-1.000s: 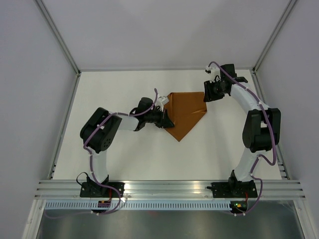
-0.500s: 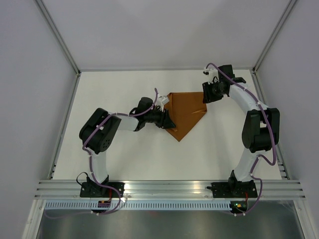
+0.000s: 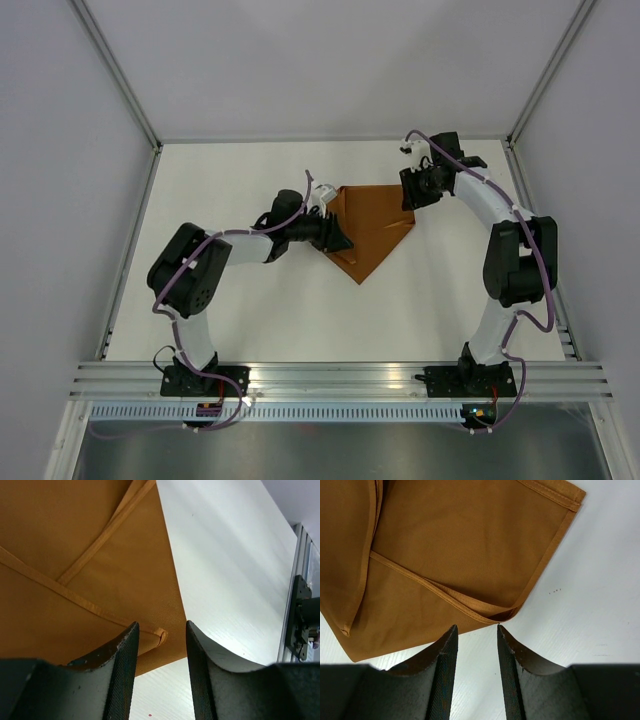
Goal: Fold the napkin, place the utensils inside, and roll it up
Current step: Fold the napkin
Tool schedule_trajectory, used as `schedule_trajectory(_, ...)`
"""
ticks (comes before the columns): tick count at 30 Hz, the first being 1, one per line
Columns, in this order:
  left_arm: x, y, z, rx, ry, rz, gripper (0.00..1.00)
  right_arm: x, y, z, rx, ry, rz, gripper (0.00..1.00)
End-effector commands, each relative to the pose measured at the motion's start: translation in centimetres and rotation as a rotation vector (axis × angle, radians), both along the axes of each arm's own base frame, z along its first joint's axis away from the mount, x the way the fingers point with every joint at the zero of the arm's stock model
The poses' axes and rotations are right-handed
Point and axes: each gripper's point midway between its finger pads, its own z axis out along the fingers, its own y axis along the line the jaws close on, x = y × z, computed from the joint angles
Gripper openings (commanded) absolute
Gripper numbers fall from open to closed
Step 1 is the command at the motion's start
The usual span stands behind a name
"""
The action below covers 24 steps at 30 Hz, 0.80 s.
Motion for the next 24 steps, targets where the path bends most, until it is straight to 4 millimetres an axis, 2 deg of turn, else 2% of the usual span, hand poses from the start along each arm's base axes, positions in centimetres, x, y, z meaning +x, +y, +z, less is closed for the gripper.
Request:
schedule_trajectory(1,2.0,0.3,4.6,-0.051,-0.131,0.064,0.48,-0.2,0.5,1.3,-0.011,-0.035,0.021,0.43)
schedule_trajectory(4,3.6,1.6,5.6,-0.052,-0.133,0.166,0.49,-0.9,1.2,0.8,-0.021,-0.023,0.048,0.43)
schedule_trajectory(7,5.9,4.0,5.8,-0.017,-0.125,0.333,0.49,-1.4,2.5,0.5,-0.027,-0.021,0.082,0.43)
schedule_trajectory(8,6.5,4.9,6.4,-0.018,-0.135,0.38,0.5,-1.7,3.3,0.3,-0.027,-0.018,0.1,0.43)
schedule_trajectory(11,7.8,7.5,5.5,0.037,-0.095,0.517,0.5,-2.4,5.1,-0.2,-0.031,-0.007,0.145,0.43)
schedule_trajectory(17,8.6,12.0,2.8,0.097,0.037,0.673,0.47,-3.6,8.9,-1.0,-0.049,-0.005,0.233,0.43)
schedule_trajectory(24,8.5,13.4,0.7,0.142,0.111,0.725,0.45,-5.3,13.3,-2.7,-0.094,0.002,0.334,0.42)
